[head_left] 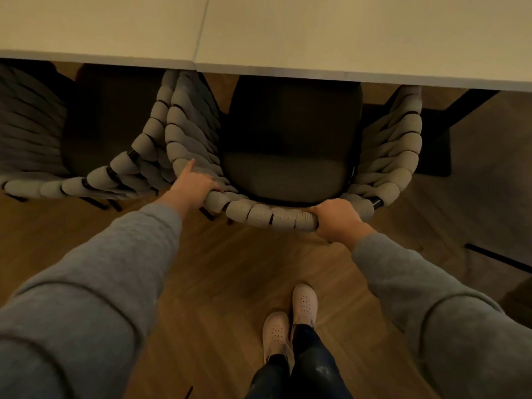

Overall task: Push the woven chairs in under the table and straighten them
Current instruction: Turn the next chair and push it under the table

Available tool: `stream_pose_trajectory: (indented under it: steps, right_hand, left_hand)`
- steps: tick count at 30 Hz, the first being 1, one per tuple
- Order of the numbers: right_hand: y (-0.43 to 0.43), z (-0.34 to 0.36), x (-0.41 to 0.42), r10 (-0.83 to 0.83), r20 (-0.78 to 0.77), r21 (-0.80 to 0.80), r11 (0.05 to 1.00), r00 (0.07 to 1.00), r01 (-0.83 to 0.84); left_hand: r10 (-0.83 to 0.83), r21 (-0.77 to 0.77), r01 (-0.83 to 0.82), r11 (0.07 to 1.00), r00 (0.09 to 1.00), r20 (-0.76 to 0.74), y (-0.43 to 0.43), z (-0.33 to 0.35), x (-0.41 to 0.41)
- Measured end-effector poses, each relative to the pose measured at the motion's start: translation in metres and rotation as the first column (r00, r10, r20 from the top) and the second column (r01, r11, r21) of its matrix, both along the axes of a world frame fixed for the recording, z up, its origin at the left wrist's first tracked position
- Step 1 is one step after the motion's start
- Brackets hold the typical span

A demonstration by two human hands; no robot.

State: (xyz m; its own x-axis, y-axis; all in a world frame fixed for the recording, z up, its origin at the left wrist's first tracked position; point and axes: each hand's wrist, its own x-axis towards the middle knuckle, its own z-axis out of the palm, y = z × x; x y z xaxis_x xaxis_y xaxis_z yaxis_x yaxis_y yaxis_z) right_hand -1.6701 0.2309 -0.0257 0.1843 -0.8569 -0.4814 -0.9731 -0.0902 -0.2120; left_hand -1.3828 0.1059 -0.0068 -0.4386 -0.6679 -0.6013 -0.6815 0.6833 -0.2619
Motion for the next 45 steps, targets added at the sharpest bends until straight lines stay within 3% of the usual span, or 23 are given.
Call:
stream_pose_trajectory:
  steps: [5,13,29,38,43,45]
  right_hand:
    - [-0.021,-0.005,-0.011,-0.016,0.004,0.026,1.0,1.0,0.015]
    - [-0.013,-0.009,-0.032,0.041,-0.016,0.066,0.997,0.999,-0.04]
    - [-0.002,-0.009,-0.072,0.132,-0.024,0.098,0.987,0.991,-0.129]
    - [0.006,-0.018,-0.086,0.049,-0.14,0.141,0.99,0.989,-0.029]
    - [0.016,-0.022,-0.075,-0.03,-0.243,-0.007,1.0,0.97,0.029]
    - [0.032,-0.018,-0.07,-0.115,-0.216,-0.106,0.99,0.97,0.094]
  left_hand:
    - [-0.001,-0.032,0.002,0.999,0.999,0.039,-0.023,-0.001,-0.018]
    - [0.03,-0.076,-0.032,0.997,0.999,-0.025,-0.01,-0.015,-0.034]
    - [0.109,-0.043,-0.11,0.993,0.993,-0.039,0.02,-0.013,-0.066]
    - [0.088,0.033,-0.086,0.996,0.994,-0.069,0.026,-0.013,-0.076]
    - [-0.024,0.179,0.02,0.984,1.0,0.015,0.011,-0.009,-0.076]
    - [-0.064,0.23,0.059,0.971,0.998,0.017,0.007,-0.007,-0.073]
